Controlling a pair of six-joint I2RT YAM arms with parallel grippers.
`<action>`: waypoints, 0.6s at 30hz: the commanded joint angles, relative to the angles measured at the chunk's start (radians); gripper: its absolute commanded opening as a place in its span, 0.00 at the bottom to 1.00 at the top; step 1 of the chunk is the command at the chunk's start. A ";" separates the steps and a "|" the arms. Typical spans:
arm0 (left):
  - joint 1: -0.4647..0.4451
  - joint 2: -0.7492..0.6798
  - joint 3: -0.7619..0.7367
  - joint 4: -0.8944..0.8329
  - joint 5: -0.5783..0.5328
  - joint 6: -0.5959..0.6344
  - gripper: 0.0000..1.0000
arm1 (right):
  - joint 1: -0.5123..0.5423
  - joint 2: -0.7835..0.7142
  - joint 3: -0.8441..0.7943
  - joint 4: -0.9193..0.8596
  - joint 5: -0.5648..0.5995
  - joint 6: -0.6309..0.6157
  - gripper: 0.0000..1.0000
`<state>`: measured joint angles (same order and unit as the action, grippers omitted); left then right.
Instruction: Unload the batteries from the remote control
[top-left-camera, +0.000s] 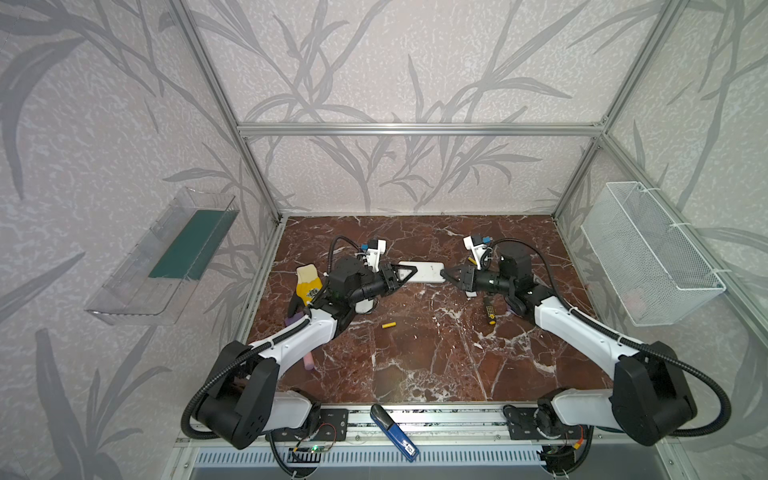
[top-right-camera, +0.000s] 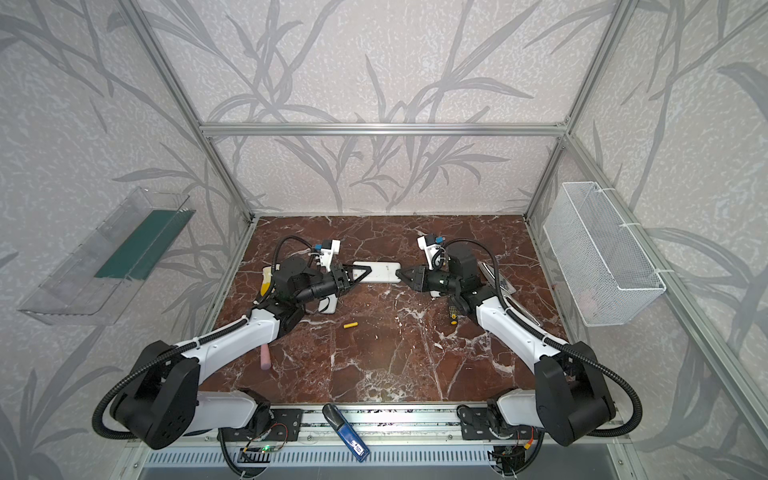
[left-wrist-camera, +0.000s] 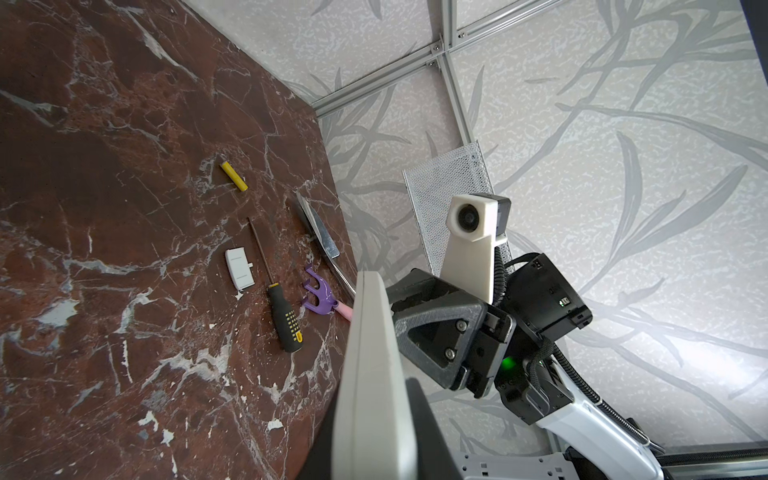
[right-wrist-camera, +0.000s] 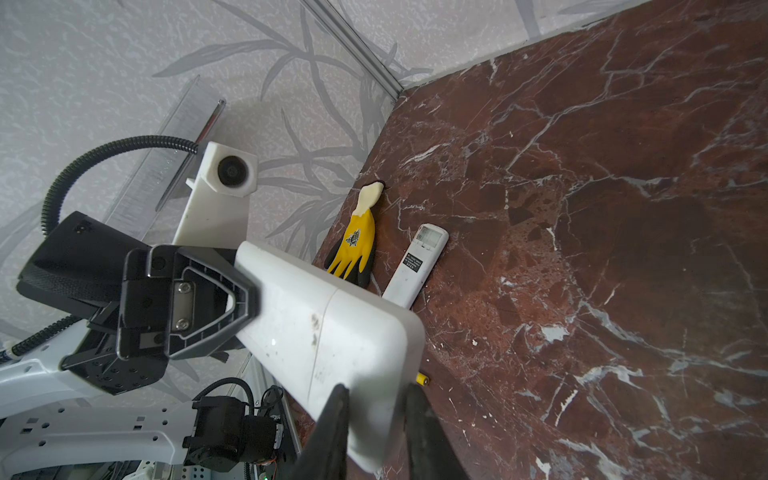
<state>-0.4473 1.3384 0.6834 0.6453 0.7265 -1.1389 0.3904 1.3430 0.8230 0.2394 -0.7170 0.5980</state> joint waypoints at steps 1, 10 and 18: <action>-0.013 -0.010 0.013 0.161 0.080 -0.068 0.00 | 0.003 0.004 0.010 0.055 -0.053 0.005 0.28; -0.015 -0.022 0.016 0.167 0.079 -0.076 0.00 | 0.004 0.010 0.032 0.079 -0.089 0.016 0.47; -0.015 -0.020 0.007 0.270 0.085 -0.139 0.00 | -0.002 0.033 0.012 0.175 -0.131 0.101 0.30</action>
<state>-0.4480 1.3388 0.6815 0.7601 0.7612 -1.2095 0.3786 1.3495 0.8295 0.3687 -0.8200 0.6853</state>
